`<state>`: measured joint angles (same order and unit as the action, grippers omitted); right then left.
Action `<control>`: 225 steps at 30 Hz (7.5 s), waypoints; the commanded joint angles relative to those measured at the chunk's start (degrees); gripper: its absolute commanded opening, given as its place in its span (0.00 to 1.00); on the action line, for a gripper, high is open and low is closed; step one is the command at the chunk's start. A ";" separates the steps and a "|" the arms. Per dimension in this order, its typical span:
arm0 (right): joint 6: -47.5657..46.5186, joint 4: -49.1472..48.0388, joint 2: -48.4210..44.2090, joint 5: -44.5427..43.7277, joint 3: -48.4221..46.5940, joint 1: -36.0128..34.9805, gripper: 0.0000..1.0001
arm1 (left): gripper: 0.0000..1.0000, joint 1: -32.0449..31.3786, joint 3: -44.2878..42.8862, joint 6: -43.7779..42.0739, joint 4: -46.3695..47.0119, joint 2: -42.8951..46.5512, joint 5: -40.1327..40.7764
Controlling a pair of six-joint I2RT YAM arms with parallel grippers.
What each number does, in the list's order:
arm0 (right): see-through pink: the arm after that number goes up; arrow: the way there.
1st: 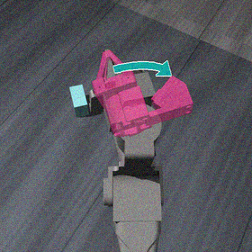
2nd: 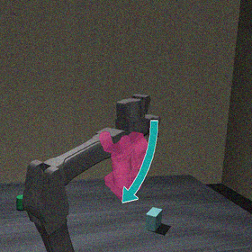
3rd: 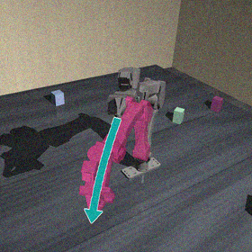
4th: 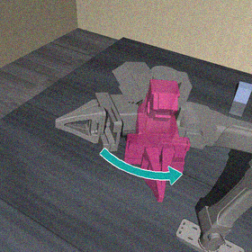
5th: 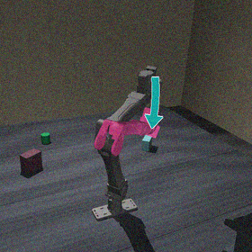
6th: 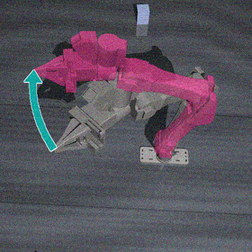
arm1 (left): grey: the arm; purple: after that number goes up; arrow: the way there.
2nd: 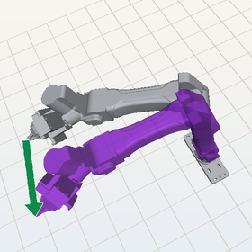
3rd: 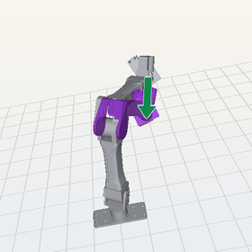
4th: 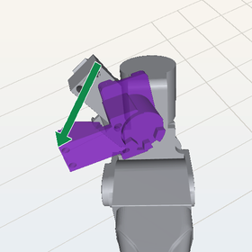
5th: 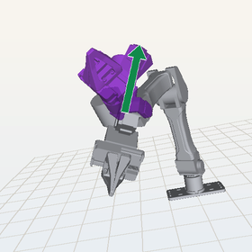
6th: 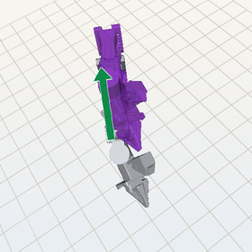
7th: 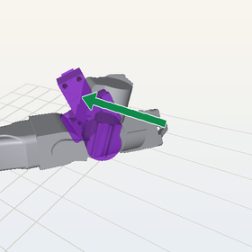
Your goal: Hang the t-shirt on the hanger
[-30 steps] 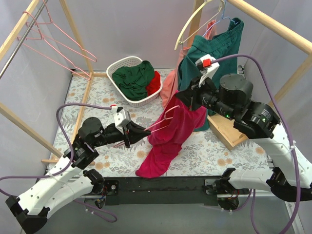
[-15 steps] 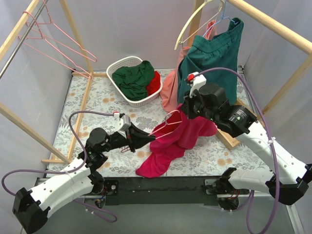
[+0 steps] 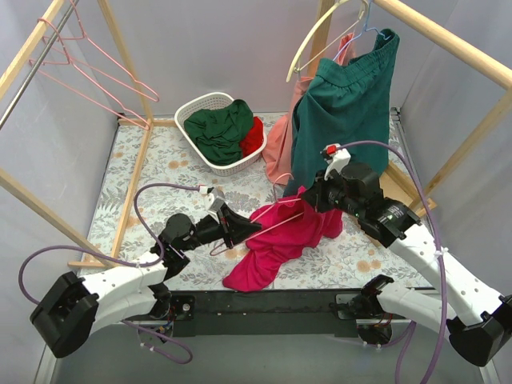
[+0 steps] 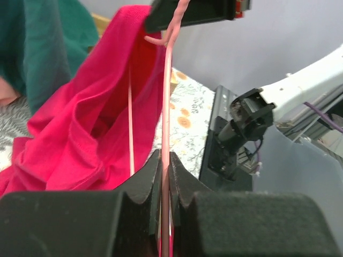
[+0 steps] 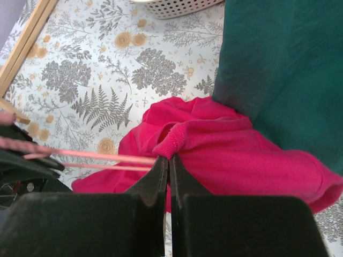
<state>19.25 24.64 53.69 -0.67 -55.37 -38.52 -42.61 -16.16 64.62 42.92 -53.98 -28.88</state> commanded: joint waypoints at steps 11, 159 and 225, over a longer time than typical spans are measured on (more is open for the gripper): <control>0.71 -19.28 -11.33 -2.32 18.02 0.47 0.18 | 0.00 -1.60 -3.16 3.93 15.53 -16.23 1.11; -6.41 -22.36 12.93 -63.49 -10.46 -9.73 0.01 | 0.00 -15.05 -31.73 -1.43 -64.80 -0.17 2.78; -4.84 -2.83 15.65 -44.70 -21.89 -17.75 0.01 | 0.63 -14.96 -55.31 -4.33 -78.42 0.36 18.96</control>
<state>9.98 23.22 64.36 -51.16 -83.74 -60.42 -57.69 -76.53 60.14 -34.33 -54.11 -8.88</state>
